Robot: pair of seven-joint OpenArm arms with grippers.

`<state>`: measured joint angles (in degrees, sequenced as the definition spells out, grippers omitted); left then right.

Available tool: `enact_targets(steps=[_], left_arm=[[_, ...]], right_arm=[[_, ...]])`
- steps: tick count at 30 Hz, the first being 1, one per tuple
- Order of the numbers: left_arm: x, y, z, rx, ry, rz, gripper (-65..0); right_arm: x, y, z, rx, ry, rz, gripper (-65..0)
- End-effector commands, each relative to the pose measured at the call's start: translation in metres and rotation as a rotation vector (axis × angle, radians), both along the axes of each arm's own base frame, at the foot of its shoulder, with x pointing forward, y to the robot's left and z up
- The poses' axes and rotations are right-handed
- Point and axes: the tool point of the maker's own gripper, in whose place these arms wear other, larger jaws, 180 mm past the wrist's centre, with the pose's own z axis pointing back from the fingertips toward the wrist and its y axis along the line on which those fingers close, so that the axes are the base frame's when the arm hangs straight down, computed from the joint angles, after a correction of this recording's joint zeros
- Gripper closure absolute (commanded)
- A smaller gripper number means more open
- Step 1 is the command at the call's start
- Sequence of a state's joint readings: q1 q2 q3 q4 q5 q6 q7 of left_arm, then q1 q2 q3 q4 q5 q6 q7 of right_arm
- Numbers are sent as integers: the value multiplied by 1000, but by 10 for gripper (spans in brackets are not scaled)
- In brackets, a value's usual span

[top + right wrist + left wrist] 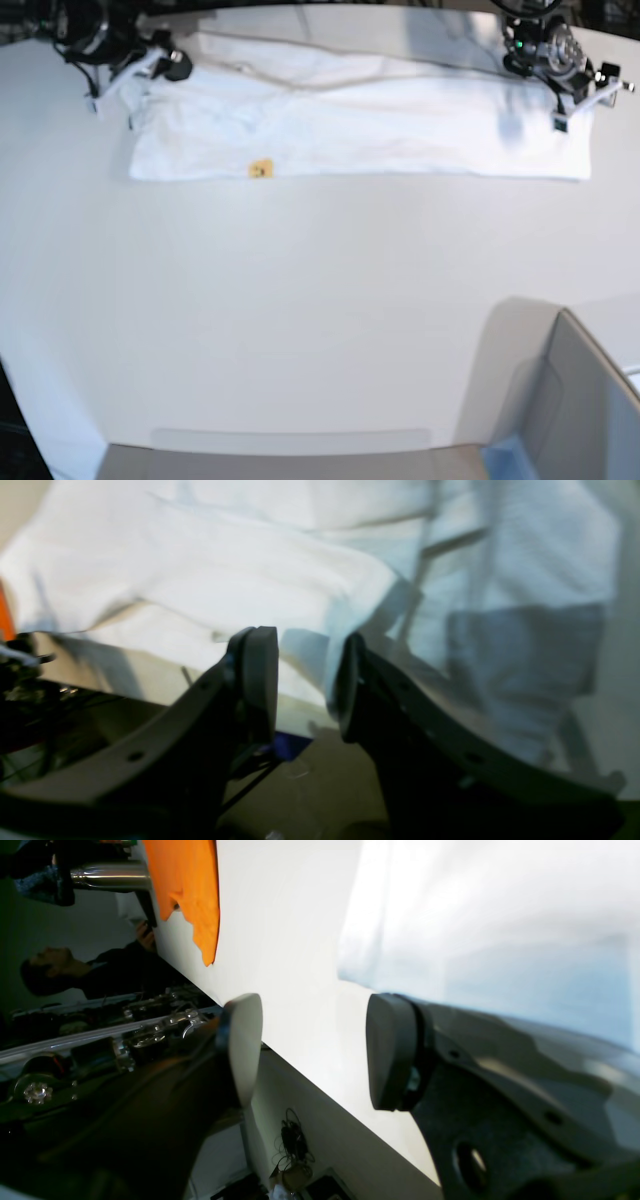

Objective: Layout the t-shirt on the table in an organized manner, then fold the t-shirt properly
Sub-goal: 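Lower the folded edge with both grippers and release it, then move the right gripper along the folded edge and lift the left gripper away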

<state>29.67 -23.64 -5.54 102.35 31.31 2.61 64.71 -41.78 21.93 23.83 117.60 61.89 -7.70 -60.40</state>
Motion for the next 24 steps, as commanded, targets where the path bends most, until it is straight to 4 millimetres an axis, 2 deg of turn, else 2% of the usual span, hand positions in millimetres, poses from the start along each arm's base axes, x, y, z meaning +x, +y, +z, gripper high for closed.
enact_targets(steps=[1,7,11,17,21,24], left_arm=[[2,2,7,27,-8,-6,-339],[3,-2,5,20,-6,-14,-339],[3,-2,5,20,-6,-14,-339],[0,-5,1,6,-2,-7,-339],[1,-6,1,5,-6,-7,-339],[3,-4,4,9,-21,0,-339]], right_arm=[[-1,1,11,33,-3,23,-200],[3,25,37,228,14,87,-199],[-2,42,55,349,40,168,-199],[2,31,61,337,29,166,-199],[11,18,66,307,-9,133,-199],[23,20,71,310,-50,141,-199]])
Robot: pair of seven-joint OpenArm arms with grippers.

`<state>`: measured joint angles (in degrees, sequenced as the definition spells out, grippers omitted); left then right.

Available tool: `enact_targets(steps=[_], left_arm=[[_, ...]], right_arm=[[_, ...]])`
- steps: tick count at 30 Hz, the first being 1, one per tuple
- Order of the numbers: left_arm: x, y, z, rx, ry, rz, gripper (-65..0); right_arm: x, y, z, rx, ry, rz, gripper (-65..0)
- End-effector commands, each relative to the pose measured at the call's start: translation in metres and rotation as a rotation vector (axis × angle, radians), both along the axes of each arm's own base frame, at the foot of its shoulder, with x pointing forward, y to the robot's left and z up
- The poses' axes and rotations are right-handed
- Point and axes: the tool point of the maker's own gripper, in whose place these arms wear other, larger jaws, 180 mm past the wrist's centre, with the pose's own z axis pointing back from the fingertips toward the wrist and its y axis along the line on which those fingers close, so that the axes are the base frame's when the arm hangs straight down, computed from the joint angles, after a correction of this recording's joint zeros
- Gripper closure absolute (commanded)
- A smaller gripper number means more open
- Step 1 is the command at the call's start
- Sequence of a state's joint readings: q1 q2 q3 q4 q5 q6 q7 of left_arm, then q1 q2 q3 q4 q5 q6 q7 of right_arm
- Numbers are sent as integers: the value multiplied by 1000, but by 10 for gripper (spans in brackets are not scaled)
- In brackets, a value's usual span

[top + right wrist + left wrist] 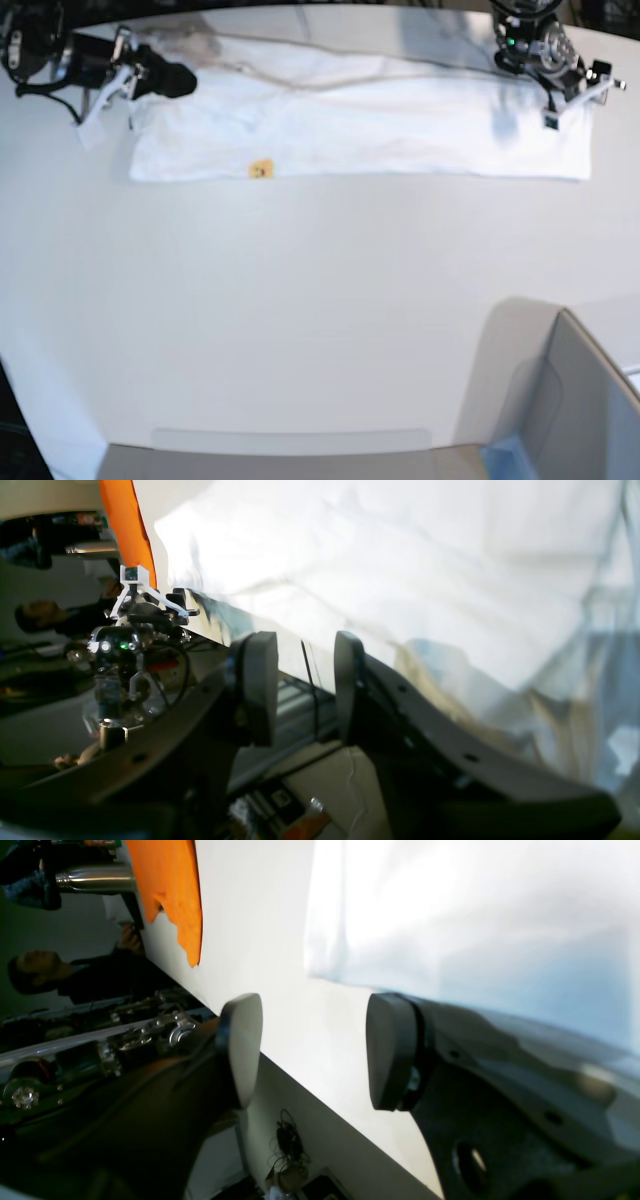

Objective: Layout the t-shirt on the table in an organized manner, then fold the t-shirt properly
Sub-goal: 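Move the right gripper along the folded edge and lift the left gripper away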

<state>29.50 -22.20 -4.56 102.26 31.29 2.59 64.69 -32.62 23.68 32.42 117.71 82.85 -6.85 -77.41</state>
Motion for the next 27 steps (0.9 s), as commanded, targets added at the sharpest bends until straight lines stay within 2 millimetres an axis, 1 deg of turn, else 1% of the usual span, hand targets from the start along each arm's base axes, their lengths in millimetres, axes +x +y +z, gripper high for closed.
enact_targets(steps=[1,3,4,7,12,16,19,23,27], left_arm=[[4,8,13,40,-28,1,-339],[4,12,16,49,-36,16,-339],[2,17,19,56,-42,30,-339],[-1,24,23,69,-48,52,-339],[-2,24,23,70,-47,53,-339],[-6,19,17,51,-41,63,-339],[-8,15,14,42,-36,63,-339],[-8,14,13,38,-38,64,-339],[-8,14,13,37,-38,65,-339]], right_arm=[[2,5,10,28,-22,24,-199],[9,17,12,48,-43,64,-199],[12,21,8,22,-48,84,-199],[19,39,-9,-67,-61,167,-199],[31,67,-39,-244,-96,245,-199],[32,79,-59,-377,-137,273,-199],[22,81,-71,-421,-132,287,-199],[15,77,-79,-438,-102,284,-199],[13,75,-84,-440,-82,282,-199]])
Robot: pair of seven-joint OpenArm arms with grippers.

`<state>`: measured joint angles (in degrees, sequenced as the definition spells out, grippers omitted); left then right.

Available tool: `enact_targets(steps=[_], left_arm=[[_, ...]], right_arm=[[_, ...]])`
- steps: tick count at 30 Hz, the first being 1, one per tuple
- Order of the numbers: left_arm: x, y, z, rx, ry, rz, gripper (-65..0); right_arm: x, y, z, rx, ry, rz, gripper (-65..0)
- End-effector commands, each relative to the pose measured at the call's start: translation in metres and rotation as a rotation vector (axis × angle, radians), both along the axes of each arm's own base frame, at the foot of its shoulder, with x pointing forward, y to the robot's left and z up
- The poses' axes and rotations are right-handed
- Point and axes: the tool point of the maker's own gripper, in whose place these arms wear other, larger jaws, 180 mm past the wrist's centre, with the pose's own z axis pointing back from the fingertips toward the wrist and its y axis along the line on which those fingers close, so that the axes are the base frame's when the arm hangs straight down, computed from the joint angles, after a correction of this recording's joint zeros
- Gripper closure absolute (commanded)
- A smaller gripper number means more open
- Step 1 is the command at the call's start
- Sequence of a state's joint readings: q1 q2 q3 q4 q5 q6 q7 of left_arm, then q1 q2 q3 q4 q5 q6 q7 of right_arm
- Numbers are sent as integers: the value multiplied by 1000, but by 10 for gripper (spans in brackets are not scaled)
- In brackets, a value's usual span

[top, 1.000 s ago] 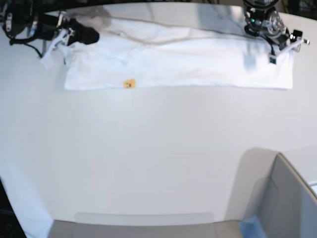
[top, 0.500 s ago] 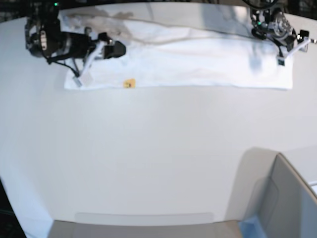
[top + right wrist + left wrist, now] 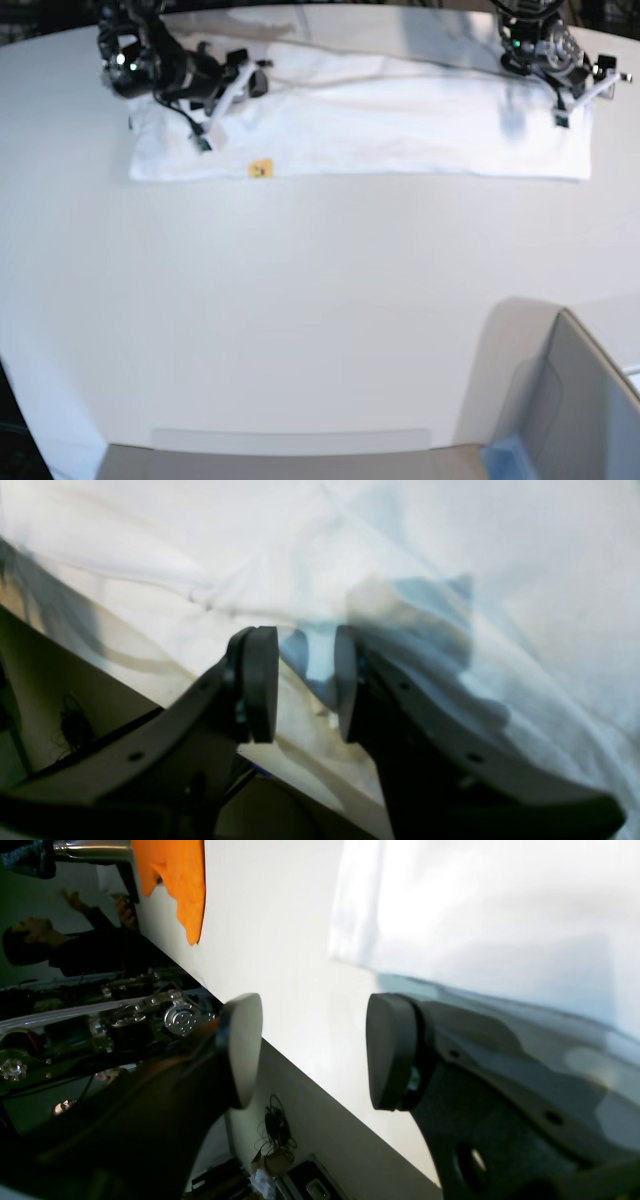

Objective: Layout the t-shirt on the table in an organized manner, then fold the t-shirt properly
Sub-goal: 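Move the right gripper along the folded edge and lift the left gripper away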

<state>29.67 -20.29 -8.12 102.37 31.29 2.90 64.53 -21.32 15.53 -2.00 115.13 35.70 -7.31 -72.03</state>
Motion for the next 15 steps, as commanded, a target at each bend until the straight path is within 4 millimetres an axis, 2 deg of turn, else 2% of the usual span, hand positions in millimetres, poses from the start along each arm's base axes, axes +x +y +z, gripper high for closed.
enact_targets(steps=[1,6,9,15], left_arm=[[2,5,9,33,-12,-3,-339],[3,8,12,43,-24,-10,-339],[-6,18,18,63,-21,18,-339],[-7,29,26,87,-44,31,-339]], right_arm=[[0,0,2,6,-9,1,-199],[-4,-1,-2,3,10,-3,-199],[-5,-2,-4,1,18,-5,-199],[-10,-2,-6,1,29,-5,-199]])
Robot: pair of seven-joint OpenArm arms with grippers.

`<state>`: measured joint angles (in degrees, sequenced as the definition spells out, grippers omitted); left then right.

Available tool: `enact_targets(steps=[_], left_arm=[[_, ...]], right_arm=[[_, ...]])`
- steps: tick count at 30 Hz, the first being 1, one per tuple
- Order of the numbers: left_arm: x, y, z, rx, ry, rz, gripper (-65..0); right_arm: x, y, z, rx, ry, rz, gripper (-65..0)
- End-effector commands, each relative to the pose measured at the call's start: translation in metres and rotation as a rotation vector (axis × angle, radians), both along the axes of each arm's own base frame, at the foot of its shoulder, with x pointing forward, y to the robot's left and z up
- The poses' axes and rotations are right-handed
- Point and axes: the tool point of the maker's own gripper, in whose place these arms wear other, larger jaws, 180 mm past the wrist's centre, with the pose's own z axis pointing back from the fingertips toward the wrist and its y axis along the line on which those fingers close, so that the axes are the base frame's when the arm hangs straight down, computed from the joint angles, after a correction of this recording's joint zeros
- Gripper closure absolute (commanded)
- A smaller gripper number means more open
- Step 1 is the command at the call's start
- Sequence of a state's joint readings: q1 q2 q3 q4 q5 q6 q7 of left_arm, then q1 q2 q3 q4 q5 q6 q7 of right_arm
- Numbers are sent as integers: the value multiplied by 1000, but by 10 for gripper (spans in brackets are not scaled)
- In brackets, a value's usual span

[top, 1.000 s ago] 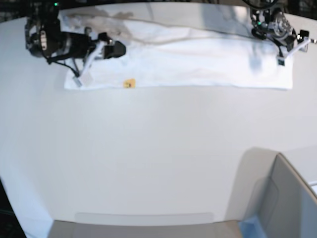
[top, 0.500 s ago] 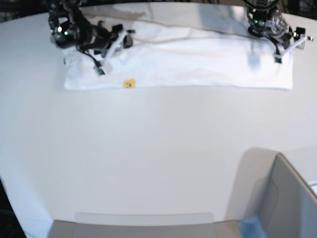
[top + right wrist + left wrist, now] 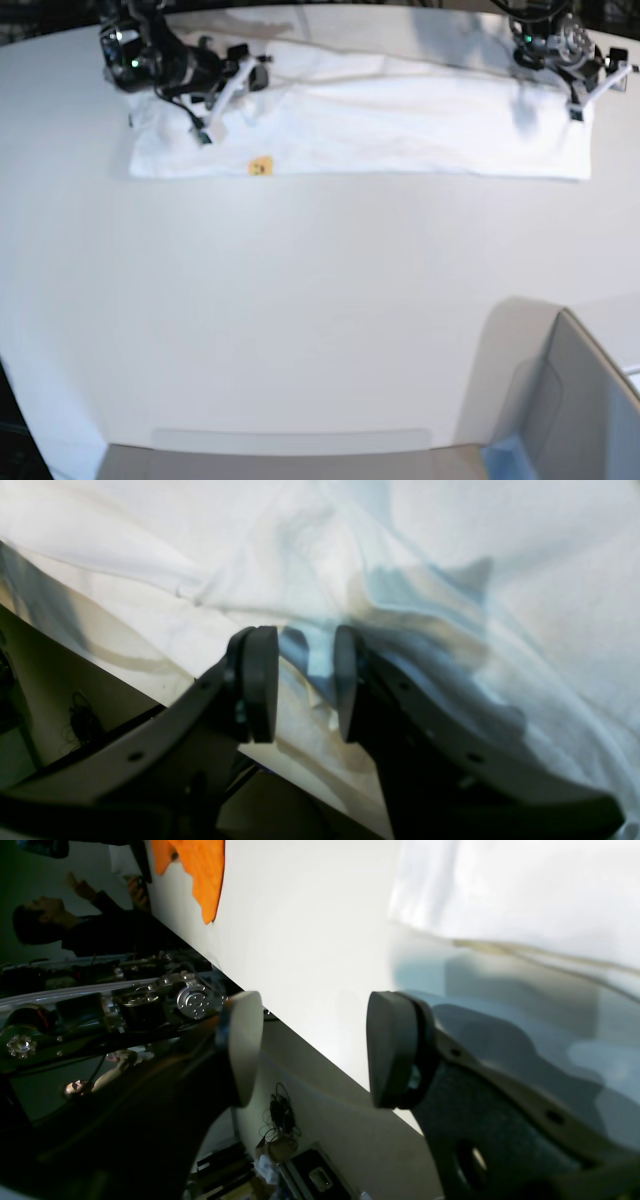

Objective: Layout the t-shirt on the table in an organized manner, then fold the t-shirt properly
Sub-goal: 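Move the right gripper along the folded edge and lift the left gripper away, then lower the left gripper onto the shirt's end and grasp it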

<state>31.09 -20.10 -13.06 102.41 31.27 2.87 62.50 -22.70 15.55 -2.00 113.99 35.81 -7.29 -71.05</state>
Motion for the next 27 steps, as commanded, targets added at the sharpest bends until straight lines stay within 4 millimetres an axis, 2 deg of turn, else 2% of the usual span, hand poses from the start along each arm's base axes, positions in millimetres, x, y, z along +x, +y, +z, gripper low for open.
enact_targets(steps=[1,4,6,8,10,12,14,19,23,27], left_arm=[[4,9,14,48,-23,-6,-339],[4,13,19,58,-36,5,-339],[12,21,38,93,-119,14,-339],[24,22,56,120,-210,-5,-339],[44,14,71,122,-306,-43,-339],[55,10,84,125,-372,-59,-339],[64,4,83,57,-439,-54,-339],[84,-9,61,-250,-574,3,-324],[79,14,75,-354,-729,122,-282],[82,33,97,-436,-883,185,-303]], right_arm=[[-2,-1,2,0,3,4,-199],[-2,-1,2,0,3,4,-199],[-2,-1,2,0,4,4,-199],[-2,-1,2,0,4,4,-199],[-2,-1,2,0,4,4,-199],[-2,-1,2,-1,4,5,-199],[-2,-2,1,-4,4,6,-199],[-2,-3,1,-5,4,7,-199],[-2,-3,1,-5,4,7,-199],[0,-2,2,-3,0,5,-199]])
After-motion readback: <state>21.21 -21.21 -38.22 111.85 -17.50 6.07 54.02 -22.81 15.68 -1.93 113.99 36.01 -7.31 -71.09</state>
